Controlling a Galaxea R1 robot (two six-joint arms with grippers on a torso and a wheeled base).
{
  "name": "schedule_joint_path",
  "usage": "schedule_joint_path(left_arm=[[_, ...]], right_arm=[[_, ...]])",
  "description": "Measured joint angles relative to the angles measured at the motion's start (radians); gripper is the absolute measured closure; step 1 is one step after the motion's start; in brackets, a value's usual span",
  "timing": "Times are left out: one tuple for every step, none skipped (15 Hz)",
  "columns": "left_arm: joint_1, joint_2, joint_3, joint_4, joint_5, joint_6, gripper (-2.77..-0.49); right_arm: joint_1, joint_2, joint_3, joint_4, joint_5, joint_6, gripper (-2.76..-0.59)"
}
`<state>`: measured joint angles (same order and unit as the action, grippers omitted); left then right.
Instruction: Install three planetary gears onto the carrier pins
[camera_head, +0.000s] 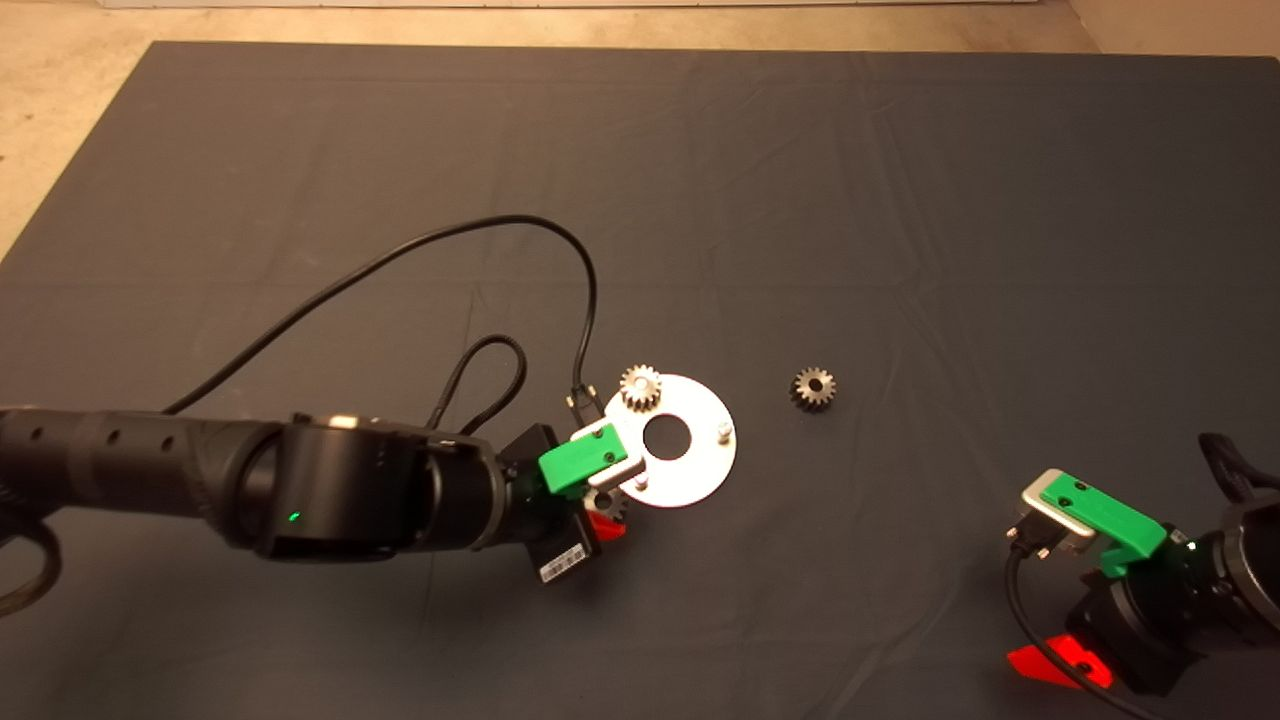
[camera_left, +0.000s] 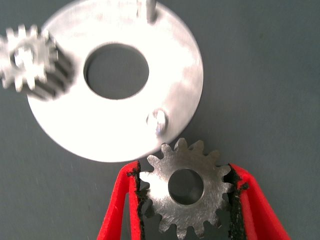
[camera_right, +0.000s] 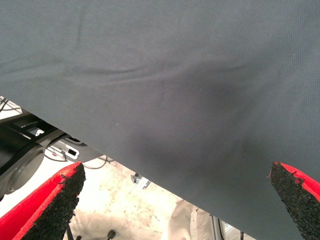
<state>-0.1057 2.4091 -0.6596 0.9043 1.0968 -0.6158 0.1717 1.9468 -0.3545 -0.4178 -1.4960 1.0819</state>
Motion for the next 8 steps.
schedule_joint_path(left_arm=[[-0.005,0.009,-0.002,0.0,0.0,0.0,-0.68],[-0.005,0.018,-0.011,-0.003,0.0,0.001,-0.68],[-0.005,0.031,-0.031,-0.009,0.0,0.002,-0.68],[-0.005,0.044,-0.052,-0.008,0.003,0.005,-0.68],[-0.005,0.049,-0.061,-0.007,0.005,0.017,-0.68],[-0.005,0.052,-0.061,-0.008,0.005,0.021,-0.68],[-0.005,0.056,-0.063,-0.008,0.003,0.022,-0.68],[-0.005,0.065,-0.07,-0.009,0.003,0.022,-0.68]], right_arm=[[0.0,-0.002,0.0,0.0,-0.001,0.0,-2.75],[0.0,-0.006,0.0,0.0,-0.001,0.0,-2.75],[0.0,-0.008,0.0,0.0,0.0,0.0,-2.75],[0.0,-0.008,0.0,0.0,0.001,0.0,-2.75],[0.0,-0.012,0.0,0.0,0.003,0.0,-2.75],[0.0,-0.02,0.0,0.0,0.001,0.0,-2.75],[0.0,-0.029,0.0,0.0,0.001,0.0,-2.75],[0.0,-0.033,0.0,0.0,0.0,0.0,-2.75]])
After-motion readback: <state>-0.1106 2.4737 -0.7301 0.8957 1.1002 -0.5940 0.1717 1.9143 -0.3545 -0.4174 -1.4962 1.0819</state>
